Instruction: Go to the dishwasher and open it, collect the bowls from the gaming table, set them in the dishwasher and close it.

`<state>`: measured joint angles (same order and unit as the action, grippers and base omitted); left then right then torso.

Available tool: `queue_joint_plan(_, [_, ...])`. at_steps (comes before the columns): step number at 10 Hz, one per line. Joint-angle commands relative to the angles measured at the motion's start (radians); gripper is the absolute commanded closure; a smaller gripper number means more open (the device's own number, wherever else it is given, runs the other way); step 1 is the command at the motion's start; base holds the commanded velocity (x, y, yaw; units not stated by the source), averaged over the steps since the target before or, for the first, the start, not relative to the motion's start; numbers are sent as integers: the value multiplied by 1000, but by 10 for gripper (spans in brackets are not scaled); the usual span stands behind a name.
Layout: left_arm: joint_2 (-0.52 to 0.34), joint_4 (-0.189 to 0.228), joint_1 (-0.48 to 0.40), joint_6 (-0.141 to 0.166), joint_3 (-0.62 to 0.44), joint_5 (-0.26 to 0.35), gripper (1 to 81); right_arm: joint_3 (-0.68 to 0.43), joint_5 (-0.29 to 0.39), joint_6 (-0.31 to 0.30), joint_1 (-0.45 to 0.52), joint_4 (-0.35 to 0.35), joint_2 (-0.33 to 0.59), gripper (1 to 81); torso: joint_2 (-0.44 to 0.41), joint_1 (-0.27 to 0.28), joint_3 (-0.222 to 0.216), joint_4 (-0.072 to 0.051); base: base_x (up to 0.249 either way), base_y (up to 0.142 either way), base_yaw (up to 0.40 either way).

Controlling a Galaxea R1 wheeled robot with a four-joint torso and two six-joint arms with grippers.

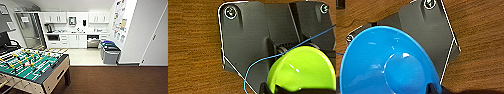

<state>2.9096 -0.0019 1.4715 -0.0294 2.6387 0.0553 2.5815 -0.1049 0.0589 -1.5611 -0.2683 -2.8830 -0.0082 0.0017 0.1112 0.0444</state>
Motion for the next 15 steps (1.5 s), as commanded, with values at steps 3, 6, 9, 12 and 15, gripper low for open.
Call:
queue_joint_plan(3, [-10,5,-39,-6,3,67,811,-2,62,1,31,1,14,811,0,0,0,0,189,-68,0])
queue_joint_plan(6, [-10,5,-38,-6,3,67,811,0,62,1,31,3,14,811,0,-1,0,0,189,0,0])
queue_joint_plan(9, [-12,5,-38,-6,3,67,811,0,62,1,29,1,14,811,0,-1,0,0,188,0,0])
queue_joint_plan(12, [-10,5,-39,-6,3,67,811,0,62,1,29,3,14,811,0,-1,0,0,189,0,0])
queue_joint_plan(15, [-10,7,-38,-6,3,67,811,0,62,1,31,1,14,811,0,-2,0,0,189,0,0])
